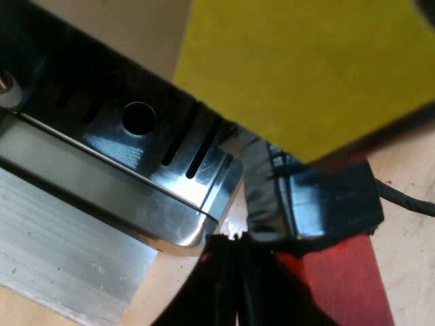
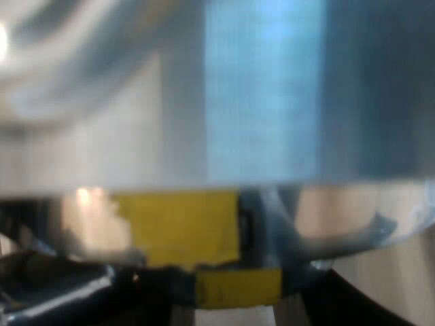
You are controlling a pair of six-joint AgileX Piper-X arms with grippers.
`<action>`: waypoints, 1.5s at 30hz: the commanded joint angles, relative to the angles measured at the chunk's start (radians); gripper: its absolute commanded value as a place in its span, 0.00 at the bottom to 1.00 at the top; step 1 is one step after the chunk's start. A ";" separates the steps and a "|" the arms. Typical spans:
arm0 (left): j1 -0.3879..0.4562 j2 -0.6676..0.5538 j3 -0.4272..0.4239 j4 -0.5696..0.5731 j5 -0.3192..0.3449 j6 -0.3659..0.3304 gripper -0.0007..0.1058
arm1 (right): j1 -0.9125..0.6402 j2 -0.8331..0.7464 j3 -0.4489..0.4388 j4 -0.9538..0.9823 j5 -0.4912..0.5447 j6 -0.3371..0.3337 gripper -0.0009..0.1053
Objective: Put the handle in the coffee machine
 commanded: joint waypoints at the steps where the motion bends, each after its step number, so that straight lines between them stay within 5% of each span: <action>1: -0.020 -0.008 0.000 0.008 0.070 -0.010 0.01 | 0.018 -0.084 -0.026 -0.041 -0.056 -0.017 0.31; 14: -0.020 -0.008 0.004 -0.056 0.040 -0.055 0.01 | 0.062 -0.107 0.048 -0.047 0.036 -0.045 0.31; 22: -0.020 -0.008 0.069 -0.052 0.045 -0.055 0.01 | 0.072 -0.203 0.180 -0.048 0.063 -0.045 0.31; 45: -0.020 -0.032 0.070 0.004 0.088 -0.078 0.01 | 0.142 -0.448 0.443 -0.048 0.108 -0.045 0.31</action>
